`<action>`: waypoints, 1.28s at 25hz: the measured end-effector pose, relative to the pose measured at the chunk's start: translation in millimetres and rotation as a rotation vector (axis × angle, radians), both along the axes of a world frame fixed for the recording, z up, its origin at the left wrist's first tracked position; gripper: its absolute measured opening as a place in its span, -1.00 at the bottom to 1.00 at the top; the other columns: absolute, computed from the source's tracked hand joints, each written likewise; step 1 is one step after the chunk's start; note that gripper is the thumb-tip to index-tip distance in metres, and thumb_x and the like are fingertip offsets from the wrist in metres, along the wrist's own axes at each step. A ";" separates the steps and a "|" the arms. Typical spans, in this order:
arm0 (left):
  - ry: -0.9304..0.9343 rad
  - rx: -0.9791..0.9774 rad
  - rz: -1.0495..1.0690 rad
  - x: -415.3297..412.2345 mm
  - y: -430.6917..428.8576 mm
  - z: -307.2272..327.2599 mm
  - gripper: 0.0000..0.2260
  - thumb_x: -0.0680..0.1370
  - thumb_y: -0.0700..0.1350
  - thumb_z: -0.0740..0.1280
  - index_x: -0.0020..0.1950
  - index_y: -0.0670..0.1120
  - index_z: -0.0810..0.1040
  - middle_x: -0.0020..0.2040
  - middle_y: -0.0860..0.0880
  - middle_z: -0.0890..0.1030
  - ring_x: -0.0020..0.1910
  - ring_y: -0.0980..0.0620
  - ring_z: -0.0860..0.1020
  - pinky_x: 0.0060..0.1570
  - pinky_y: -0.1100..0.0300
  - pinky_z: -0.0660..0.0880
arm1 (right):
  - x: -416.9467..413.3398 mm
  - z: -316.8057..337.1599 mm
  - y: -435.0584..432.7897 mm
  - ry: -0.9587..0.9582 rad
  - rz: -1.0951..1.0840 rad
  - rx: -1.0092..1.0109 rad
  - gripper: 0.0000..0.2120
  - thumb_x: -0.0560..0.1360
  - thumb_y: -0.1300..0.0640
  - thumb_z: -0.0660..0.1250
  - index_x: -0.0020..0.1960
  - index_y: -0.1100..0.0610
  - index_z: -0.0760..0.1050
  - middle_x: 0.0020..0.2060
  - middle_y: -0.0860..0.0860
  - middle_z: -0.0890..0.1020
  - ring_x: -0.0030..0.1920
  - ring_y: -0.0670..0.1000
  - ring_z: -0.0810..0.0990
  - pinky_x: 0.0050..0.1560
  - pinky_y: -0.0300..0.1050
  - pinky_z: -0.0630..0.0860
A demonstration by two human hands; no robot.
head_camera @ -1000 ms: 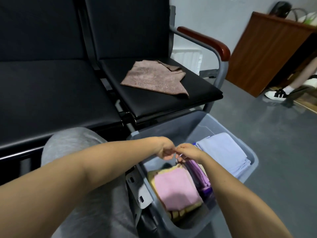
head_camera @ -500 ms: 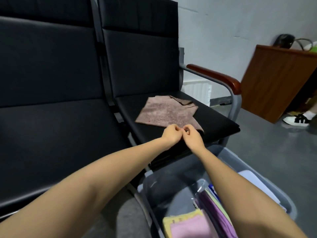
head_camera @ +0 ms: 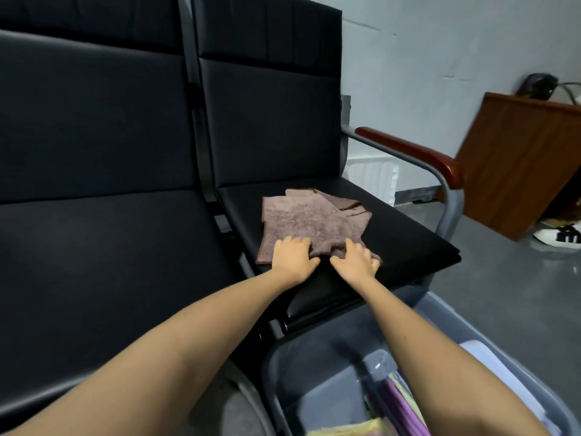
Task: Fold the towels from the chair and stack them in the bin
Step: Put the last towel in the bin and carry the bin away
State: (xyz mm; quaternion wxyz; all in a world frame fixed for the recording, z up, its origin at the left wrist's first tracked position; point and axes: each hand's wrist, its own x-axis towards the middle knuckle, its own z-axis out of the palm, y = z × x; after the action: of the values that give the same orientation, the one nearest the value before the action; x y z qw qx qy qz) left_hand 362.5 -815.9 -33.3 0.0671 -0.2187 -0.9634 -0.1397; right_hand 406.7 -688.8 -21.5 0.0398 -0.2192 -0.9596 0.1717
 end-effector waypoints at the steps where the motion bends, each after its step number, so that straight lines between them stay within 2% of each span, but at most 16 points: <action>1: -0.016 0.019 0.016 -0.1 -3.9 -0.2 -0.65 0.55 0.06 0.23 0.26 -0.08 0.42 0.25 -0.12 0.44 0.29 -0.14 0.32 0.24 0.02 0.21 | -0.1 1.4 -2.5 0.016 0.007 0.012 -0.54 0.55 0.02 0.16 0.42 0.10 0.26 0.38 0.10 0.35 0.42 0.13 0.23 0.36 0.05 0.14; 4: -0.086 0.111 0.056 1.2 -17.5 2.1 -0.64 0.53 0.00 0.27 0.31 -0.07 0.41 0.29 -0.13 0.38 0.33 -0.15 0.31 0.30 -0.01 0.20 | 1.9 -0.3 -15.5 0.123 0.023 0.052 -0.82 0.53 0.10 0.19 0.11 0.10 0.44 0.23 0.12 0.48 0.28 0.16 0.35 0.26 0.02 0.24; 5: -0.083 0.144 0.062 0.7 -24.6 4.7 -0.65 0.52 -0.03 0.29 0.29 -0.08 0.44 0.28 -0.12 0.40 0.32 -0.15 0.34 0.29 0.00 0.24 | 3.2 0.0 -20.8 0.151 0.025 0.075 -0.82 0.54 0.07 0.20 0.09 0.10 0.46 0.23 0.12 0.46 0.27 0.16 0.33 0.26 0.03 0.23; 9: -0.113 0.346 0.072 -4.7 -64.0 16.6 -0.72 0.43 -0.25 0.26 0.13 -0.17 0.50 0.15 -0.20 0.56 0.18 -0.21 0.50 0.09 0.07 0.43 | 5.2 9.7 -44.5 0.073 0.082 0.072 -0.59 0.50 -0.18 0.27 0.21 0.07 0.45 0.27 0.09 0.34 0.33 0.18 0.23 0.34 0.12 0.19; 13: -0.146 0.488 0.077 -7.9 -87.0 35.0 -0.67 0.43 -0.26 0.23 0.19 -0.13 0.44 0.04 -0.19 0.61 0.06 -0.18 0.55 0.03 0.05 0.49 | 2.5 16.6 -64.5 0.113 0.072 -0.004 -0.60 0.53 0.03 0.27 0.31 0.13 0.32 0.31 0.13 0.36 0.29 0.22 0.38 0.20 0.07 0.37; 15: -0.302 0.448 0.027 -11.3 -101.0 41.4 -0.70 0.41 -0.13 0.36 0.13 -0.10 0.53 -0.08 -0.12 0.64 -0.09 -0.13 0.61 -0.09 0.09 0.54 | 3.1 25.5 -73.5 0.194 -0.041 -0.125 -0.58 0.52 0.16 0.26 0.35 0.13 0.28 0.36 0.13 0.30 0.23 0.25 0.45 0.13 0.03 0.42; 16: -0.471 0.414 -0.012 -12.1 -107.0 44.7 -0.64 0.36 -0.08 0.45 0.12 -0.14 0.55 -0.11 -0.12 0.64 -0.14 -0.11 0.62 -0.13 0.08 0.56 | 3.1 29.4 -77.3 0.215 -0.093 -0.188 -0.56 0.51 0.22 0.25 0.37 0.14 0.28 0.39 0.13 0.25 0.22 0.26 0.46 0.12 0.02 0.43; 18: -0.705 0.323 -0.054 -9.0 -115.6 49.1 -0.60 0.33 -0.14 0.51 0.11 -0.18 0.53 -0.06 -0.14 0.64 -0.11 -0.12 0.64 -0.10 0.00 0.60 | 1.4 32.0 -80.6 0.240 -0.139 -0.285 -0.54 0.49 0.30 0.23 0.37 0.13 0.33 0.40 0.12 0.22 0.20 0.26 0.47 0.15 0.02 0.45; 20: -0.571 0.275 -0.043 -8.9 -120.2 52.4 -0.71 0.42 -0.23 0.42 0.11 -0.11 0.47 -0.05 -0.09 0.58 -0.06 -0.07 0.58 -0.12 0.15 0.50 | 1.2 31.4 -85.1 0.281 -0.104 -0.302 -0.54 0.47 0.32 0.21 0.35 0.09 0.40 0.36 0.11 0.30 0.24 0.24 0.44 0.22 0.04 0.44; 22: -0.366 0.435 0.012 -9.5 -125.5 55.8 -0.84 0.47 -0.23 0.34 0.04 -0.14 0.49 -0.05 -0.14 0.57 -0.02 -0.09 0.55 -0.15 0.23 0.39 | -0.9 30.5 -91.9 0.315 -0.067 -0.216 -0.55 0.49 0.30 0.20 0.36 0.05 0.42 0.36 0.09 0.34 0.34 0.18 0.32 0.33 0.06 0.32; 24: -0.254 0.624 0.062 -14.1 -130.2 56.1 -0.92 0.49 -0.18 0.32 -0.03 -0.12 0.47 -0.02 -0.16 0.60 0.00 -0.11 0.55 -0.14 0.18 0.39 | -2.9 34.7 -102.8 0.358 -0.060 -0.131 -0.55 0.52 0.27 0.19 0.38 0.00 0.40 0.39 0.07 0.32 0.38 0.15 0.26 0.37 0.07 0.21; 26: -0.214 0.679 0.091 -20.0 -133.9 57.8 -0.85 0.49 -0.13 0.37 0.01 -0.15 0.53 -0.02 -0.14 0.62 -0.02 -0.08 0.56 -0.11 0.16 0.43 | -5.3 40.9 -112.9 0.422 -0.087 -0.107 -0.53 0.52 0.29 0.18 0.39 -0.01 0.38 0.40 0.05 0.31 0.39 0.14 0.26 0.37 0.01 0.12; 28: -0.292 0.599 0.002 -23.2 -142.4 65.5 -0.77 0.42 -0.06 0.48 -0.02 -0.14 0.57 -0.10 -0.10 0.63 -0.10 -0.03 0.58 -0.14 0.16 0.48 | -5.3 48.5 -118.4 0.499 -0.102 -0.157 -0.55 0.50 0.34 0.14 0.32 0.01 0.41 0.29 0.03 0.42 0.29 0.13 0.37 0.22 -0.16 0.14; 30: -0.385 0.292 -0.102 -27.9 -157.1 73.1 -0.69 0.31 0.00 0.55 -0.05 -0.08 0.58 -0.11 -0.06 0.65 -0.11 -0.05 0.62 -0.08 0.05 0.57 | -6.6 55.9 -123.6 0.555 -0.093 -0.258 -0.58 0.47 0.39 0.10 0.18 0.01 0.43 0.09 -0.01 0.49 0.07 0.03 0.42 -0.08 -0.31 0.18; 31: -0.359 0.121 -0.106 -30.5 -164.6 76.6 -0.69 0.30 0.01 0.54 -0.07 -0.06 0.56 -0.10 -0.04 0.64 -0.11 -0.06 0.61 -0.08 0.05 0.56 | -7.2 59.5 -128.1 0.577 -0.063 -0.305 -0.58 0.45 0.41 0.09 0.15 0.01 0.42 0.05 -0.02 0.50 0.03 0.03 0.44 -0.10 -0.38 0.22; 32: -0.289 0.017 -0.057 -32.0 -171.6 80.6 -0.71 0.32 0.01 0.52 -0.07 -0.06 0.56 -0.09 -0.05 0.63 -0.11 -0.05 0.59 -0.10 0.10 0.53 | -10.3 61.5 -133.5 0.601 -0.016 -0.355 -0.56 0.42 0.43 0.08 0.15 0.04 0.42 0.04 0.01 0.54 0.03 0.07 0.49 -0.03 -0.30 0.31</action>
State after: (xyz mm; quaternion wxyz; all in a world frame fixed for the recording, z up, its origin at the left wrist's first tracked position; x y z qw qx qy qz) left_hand 330.5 -987.5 47.2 -0.0746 -0.2230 -0.9552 -0.1797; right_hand 396.4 -822.4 39.9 0.2833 -0.1698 -0.8585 0.3923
